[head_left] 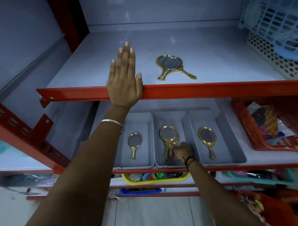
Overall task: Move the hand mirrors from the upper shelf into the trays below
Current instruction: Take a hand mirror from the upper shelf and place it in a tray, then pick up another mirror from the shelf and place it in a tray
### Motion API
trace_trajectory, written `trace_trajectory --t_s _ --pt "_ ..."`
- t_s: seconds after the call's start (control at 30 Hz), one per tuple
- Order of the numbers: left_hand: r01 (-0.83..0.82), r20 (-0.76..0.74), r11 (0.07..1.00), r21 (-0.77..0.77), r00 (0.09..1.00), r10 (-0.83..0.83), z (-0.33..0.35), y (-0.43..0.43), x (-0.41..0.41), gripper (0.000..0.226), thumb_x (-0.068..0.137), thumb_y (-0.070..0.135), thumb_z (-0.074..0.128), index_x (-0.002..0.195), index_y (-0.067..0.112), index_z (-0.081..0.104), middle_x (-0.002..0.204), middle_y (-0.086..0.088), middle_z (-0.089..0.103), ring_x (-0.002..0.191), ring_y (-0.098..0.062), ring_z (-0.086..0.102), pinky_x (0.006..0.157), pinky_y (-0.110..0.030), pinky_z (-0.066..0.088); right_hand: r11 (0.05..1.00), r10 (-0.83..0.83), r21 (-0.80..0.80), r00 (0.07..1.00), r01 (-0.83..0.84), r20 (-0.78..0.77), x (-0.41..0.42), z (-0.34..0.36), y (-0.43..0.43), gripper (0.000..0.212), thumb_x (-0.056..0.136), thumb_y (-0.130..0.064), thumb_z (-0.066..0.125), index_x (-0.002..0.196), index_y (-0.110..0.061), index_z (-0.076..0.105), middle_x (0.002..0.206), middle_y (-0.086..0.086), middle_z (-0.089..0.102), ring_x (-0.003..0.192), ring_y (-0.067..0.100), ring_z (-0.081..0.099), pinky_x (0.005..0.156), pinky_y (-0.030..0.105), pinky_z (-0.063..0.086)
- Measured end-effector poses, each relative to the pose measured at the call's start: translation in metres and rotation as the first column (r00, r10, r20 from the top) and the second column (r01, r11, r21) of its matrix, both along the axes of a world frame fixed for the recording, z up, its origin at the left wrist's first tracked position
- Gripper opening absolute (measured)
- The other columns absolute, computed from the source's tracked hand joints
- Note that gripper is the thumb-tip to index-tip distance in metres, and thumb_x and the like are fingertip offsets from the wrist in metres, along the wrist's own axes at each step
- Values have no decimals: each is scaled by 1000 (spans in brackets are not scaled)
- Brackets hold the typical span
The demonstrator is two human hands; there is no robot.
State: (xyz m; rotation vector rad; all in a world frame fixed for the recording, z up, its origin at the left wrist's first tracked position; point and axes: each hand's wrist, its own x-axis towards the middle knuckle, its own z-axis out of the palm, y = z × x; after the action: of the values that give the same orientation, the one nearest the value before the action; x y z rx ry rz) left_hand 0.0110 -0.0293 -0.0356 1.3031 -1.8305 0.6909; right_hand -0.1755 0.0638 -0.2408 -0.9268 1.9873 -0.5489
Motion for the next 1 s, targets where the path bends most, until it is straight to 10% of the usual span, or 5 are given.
trace_trajectory --t_s 0.13,0.33,0.57,0.77,1.0 --pt "15 9 1000 28 1000 -15 3 0 -1 60 92 30 29 144 0 31 151 -18 36 142 -27 30 119 -37 20 894 24 -439 987 -91 -156 8 83 13 44 90 -31 57 51 -19 40 50 -6 43 53 15 46 47 21 34" --pt "33 25 995 98 999 -36 7 4 9 61 94 33 26 147 2 23 156 -16 27 145 -24 21 120 -22 -8 426 -141 -903 983 -50 -121 23 226 2 36 88 -27 61 60 -9 48 50 -8 45 47 5 38 50 18 31" --pt "3 33 988 152 999 -8 10 2 23 62 94 34 24 148 4 22 157 -14 26 146 -24 20 120 -23 -10 881 -14 -413 859 -232 -511 43 266 -82 41 85 -41 60 115 -15 63 123 10 63 114 31 59 98 42 49" --pt "13 16 985 171 1000 -16 9 3 22 62 92 32 25 146 3 27 155 -14 29 145 -25 24 119 -38 14 950 49 -244 866 -193 -497 42 275 -97 31 87 -10 57 117 -11 60 117 4 65 116 23 58 102 35 46" --pt "35 13 976 217 999 -39 11 4 23 63 92 33 25 147 3 24 157 -13 26 146 -24 22 119 -39 17 865 58 -500 983 38 176 12 282 -70 15 84 -11 61 96 -3 59 64 8 58 38 7 47 31 12 35"
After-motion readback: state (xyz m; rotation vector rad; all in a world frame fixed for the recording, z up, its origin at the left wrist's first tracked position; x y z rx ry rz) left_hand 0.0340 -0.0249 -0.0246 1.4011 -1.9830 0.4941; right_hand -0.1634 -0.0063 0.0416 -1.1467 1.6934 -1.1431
